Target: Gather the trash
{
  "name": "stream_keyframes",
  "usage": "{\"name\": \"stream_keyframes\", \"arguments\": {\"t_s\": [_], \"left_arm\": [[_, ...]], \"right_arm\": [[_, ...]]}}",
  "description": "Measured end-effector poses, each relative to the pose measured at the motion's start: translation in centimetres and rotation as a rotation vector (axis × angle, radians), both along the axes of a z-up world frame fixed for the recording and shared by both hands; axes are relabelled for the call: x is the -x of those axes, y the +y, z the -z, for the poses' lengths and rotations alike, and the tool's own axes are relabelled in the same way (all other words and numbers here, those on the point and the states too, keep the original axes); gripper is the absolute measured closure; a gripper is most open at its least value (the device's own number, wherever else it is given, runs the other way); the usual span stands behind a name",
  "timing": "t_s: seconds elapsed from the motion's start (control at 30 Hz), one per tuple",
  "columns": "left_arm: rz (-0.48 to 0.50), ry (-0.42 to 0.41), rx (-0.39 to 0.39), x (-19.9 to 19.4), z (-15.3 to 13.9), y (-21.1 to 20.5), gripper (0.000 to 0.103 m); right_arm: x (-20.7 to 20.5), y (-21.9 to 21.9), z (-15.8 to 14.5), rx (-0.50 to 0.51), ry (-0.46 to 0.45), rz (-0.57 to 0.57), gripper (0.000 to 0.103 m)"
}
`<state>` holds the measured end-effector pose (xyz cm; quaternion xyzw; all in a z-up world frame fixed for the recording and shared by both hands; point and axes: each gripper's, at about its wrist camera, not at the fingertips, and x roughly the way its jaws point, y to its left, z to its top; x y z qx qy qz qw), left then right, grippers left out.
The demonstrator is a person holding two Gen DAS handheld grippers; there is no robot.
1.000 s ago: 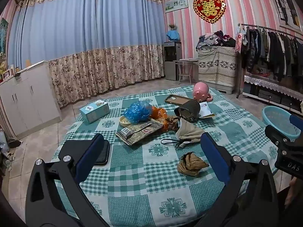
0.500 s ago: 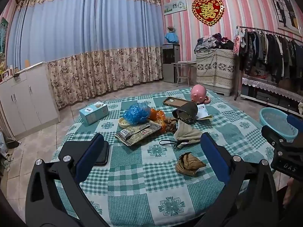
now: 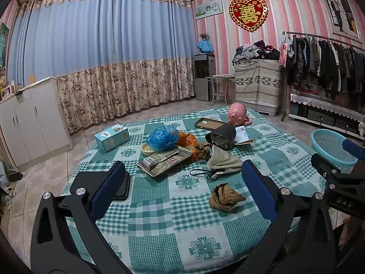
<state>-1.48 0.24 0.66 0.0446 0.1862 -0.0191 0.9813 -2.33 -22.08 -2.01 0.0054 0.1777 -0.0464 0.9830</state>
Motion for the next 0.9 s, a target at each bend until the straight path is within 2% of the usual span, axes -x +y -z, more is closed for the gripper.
{"name": "stream_keyframes", "arguments": {"t_s": [0.9], "left_arm": [[0.000, 0.004, 0.002, 0.24, -0.01, 0.18, 0.005]], "right_arm": [[-0.36, -0.30, 0.70, 0.001, 0.001, 0.002, 0.004]]}}
